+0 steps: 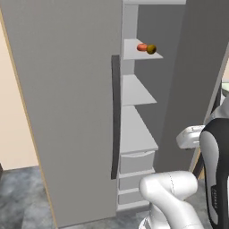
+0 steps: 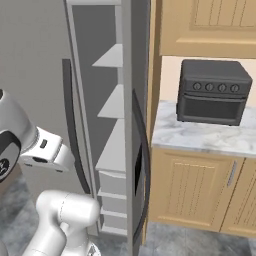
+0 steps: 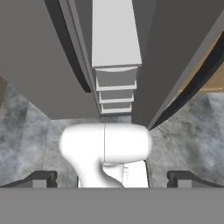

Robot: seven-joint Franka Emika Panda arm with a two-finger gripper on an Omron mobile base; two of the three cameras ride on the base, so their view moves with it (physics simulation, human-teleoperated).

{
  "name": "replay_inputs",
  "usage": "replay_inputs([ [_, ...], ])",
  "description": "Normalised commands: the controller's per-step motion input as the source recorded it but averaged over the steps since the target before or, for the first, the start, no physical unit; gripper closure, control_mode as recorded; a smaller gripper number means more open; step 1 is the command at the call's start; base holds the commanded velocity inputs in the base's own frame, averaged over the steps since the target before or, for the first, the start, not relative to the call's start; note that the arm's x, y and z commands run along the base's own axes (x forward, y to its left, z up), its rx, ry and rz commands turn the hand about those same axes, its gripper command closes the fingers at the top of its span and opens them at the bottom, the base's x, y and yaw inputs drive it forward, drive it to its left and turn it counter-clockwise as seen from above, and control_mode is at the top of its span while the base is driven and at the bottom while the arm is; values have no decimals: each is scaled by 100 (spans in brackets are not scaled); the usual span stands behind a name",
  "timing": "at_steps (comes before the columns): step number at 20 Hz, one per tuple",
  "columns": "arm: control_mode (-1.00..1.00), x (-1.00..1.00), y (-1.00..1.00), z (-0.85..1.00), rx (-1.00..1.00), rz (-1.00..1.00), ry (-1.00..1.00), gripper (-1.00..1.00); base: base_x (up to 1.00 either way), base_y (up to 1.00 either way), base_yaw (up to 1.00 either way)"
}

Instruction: Take the squash, pear, and lemon from the freezer and place them in the bowl on the counter.

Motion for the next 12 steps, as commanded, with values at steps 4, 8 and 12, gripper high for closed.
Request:
replay_inputs([
  [4,100,0,0,0,0,0,0,-100,66,0,0],
  [8,100,0,0,0,0,0,0,-100,56,-1,0],
  [12,100,0,0,0,0,0,0,-100,50,-5,0],
])
